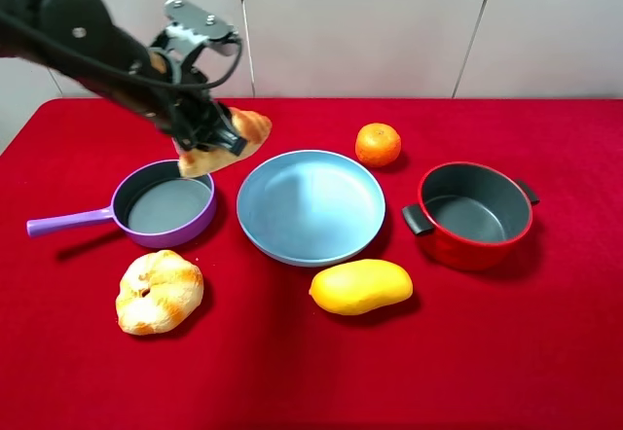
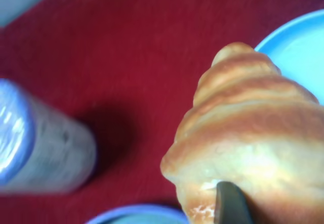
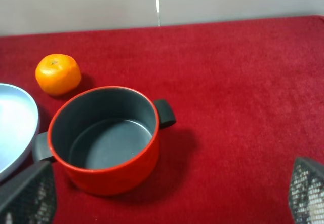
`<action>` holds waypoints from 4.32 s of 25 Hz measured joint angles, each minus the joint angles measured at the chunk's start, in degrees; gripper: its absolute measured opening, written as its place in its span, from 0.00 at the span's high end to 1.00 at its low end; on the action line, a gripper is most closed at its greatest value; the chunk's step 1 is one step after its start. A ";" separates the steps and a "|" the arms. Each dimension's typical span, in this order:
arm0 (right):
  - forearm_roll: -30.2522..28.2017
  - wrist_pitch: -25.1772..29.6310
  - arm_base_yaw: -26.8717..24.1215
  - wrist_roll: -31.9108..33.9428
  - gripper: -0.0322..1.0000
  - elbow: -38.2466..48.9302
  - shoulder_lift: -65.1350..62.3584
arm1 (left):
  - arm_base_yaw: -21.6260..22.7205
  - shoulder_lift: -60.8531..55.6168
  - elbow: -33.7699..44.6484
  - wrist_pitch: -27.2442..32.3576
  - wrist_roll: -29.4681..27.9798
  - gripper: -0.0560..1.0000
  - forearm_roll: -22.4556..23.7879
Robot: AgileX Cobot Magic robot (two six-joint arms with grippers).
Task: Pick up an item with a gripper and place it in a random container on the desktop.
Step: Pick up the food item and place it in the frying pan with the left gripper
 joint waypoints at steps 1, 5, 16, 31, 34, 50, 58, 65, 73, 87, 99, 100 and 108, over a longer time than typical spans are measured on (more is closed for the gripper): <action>0.00 0.00 0.00 0.00 0.30 0.00 0.00 | 0.54 -0.81 1.14 -0.19 -0.03 0.57 0.15; 0.00 0.00 0.00 0.00 0.30 0.00 0.00 | 2.65 -2.56 4.66 -1.05 -0.10 0.58 0.70; 0.00 0.00 0.00 0.00 0.30 0.00 0.00 | 5.28 -2.74 12.14 -5.67 -0.91 0.58 1.41; 0.00 0.00 0.00 0.00 0.30 0.00 0.00 | 8.92 -2.93 16.15 -6.33 -1.03 0.58 1.41; 0.05 0.00 0.00 0.00 0.30 0.00 0.00 | 10.52 -2.98 17.84 -7.25 -1.03 0.58 1.41; 0.05 0.00 0.00 0.00 0.30 0.00 0.00 | 13.25 -2.98 22.03 -13.29 -1.08 0.58 1.41; 0.05 0.00 0.00 0.00 0.30 0.00 0.00 | 13.26 -2.98 22.03 -16.02 -1.08 0.58 1.41; 0.05 0.00 0.00 0.00 0.30 0.00 0.00 | 13.26 -2.98 22.03 -17.90 -1.08 0.58 1.41; 0.05 0.00 0.00 0.00 0.30 0.00 0.00 | 13.26 -2.98 22.03 -20.08 -1.08 0.58 1.41; 0.05 0.00 0.00 0.00 0.30 0.00 0.00 | 13.26 -2.98 22.03 -20.81 -1.08 0.58 1.41; 0.05 0.00 0.00 0.00 0.30 0.00 0.00 | 13.26 -2.98 22.03 -20.99 -1.08 0.35 1.41; 0.05 0.00 0.00 0.00 0.30 0.00 0.00 | 13.26 -2.98 22.03 -21.24 -1.08 0.29 1.41; 0.05 0.00 0.00 0.00 0.30 0.00 0.00 | 13.26 -2.98 22.03 -21.84 -1.03 0.14 1.41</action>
